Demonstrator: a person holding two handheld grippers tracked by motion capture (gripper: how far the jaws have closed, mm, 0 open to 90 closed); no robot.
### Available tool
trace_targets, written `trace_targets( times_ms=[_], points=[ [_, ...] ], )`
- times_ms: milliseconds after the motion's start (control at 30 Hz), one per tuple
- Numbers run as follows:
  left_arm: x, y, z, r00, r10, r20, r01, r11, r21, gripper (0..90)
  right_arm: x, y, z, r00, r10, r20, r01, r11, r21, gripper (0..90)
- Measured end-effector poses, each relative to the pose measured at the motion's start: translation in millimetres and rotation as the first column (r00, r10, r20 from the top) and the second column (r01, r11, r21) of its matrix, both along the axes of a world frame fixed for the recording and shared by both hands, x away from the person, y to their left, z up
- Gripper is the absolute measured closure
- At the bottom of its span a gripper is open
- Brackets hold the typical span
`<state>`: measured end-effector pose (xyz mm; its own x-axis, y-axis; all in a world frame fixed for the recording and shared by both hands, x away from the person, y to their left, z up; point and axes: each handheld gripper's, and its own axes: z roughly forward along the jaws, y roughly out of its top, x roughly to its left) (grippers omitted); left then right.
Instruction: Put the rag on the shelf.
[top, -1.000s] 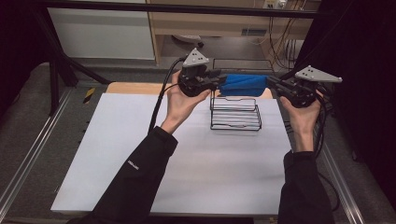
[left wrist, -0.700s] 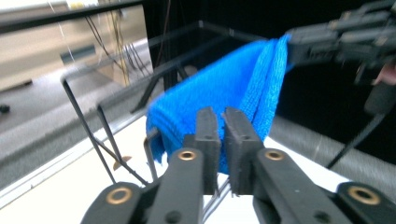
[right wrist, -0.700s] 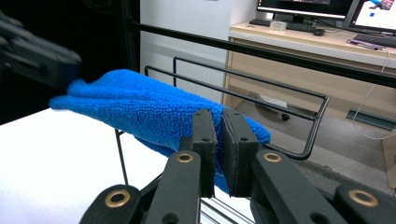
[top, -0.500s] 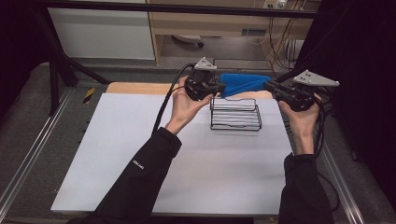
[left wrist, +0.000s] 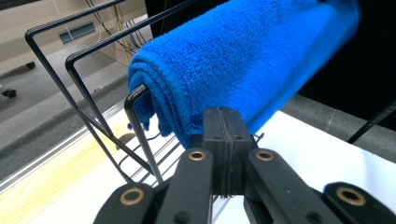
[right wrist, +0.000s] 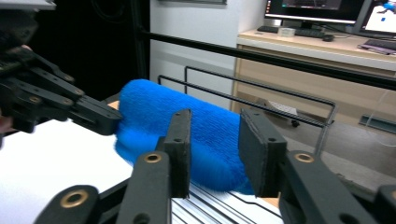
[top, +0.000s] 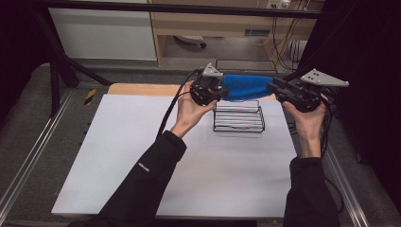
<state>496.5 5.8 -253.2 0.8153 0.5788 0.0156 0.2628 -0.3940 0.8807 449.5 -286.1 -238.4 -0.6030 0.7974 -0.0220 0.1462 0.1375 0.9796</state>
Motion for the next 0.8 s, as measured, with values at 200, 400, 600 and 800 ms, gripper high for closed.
trace_targets(
  times_ms=[200, 400, 600, 800],
  points=[
    [0.0, -0.4, -6.0, 1.0, 0.001, 0.004, -0.001, 1.0, 0.008, 89.7, 1.8, 6.5, -16.4, 0.9948, 0.033, -0.096, -0.035, 0.999, -0.015, 88.0],
    [0.4, -0.2, -9.9, 0.9999, 0.001, 0.014, -0.001, 1.0, 0.004, 89.7, 7.4, 2.5, -38.7, 0.9896, -0.017, -0.143, 0.013, 1.0, -0.027, 89.7],
    [2.2, 0.4, -13.1, 0.9999, -0.002, 0.015, 0.002, 1.0, 0.0, 89.7, 13.0, -2.6, -46.5, 0.989, -0.047, -0.14, 0.044, 0.999, -0.028, 87.8],
    [-3.2, 8.7, -12.4, 0.9999, -0.009, 0.013, 0.009, 0.9999, -0.007, 86.5, 4.1, 0.0, -41.5, 0.9945, -0.03, -0.1, 0.028, 0.999, -0.024, 81.6]
  ],
)
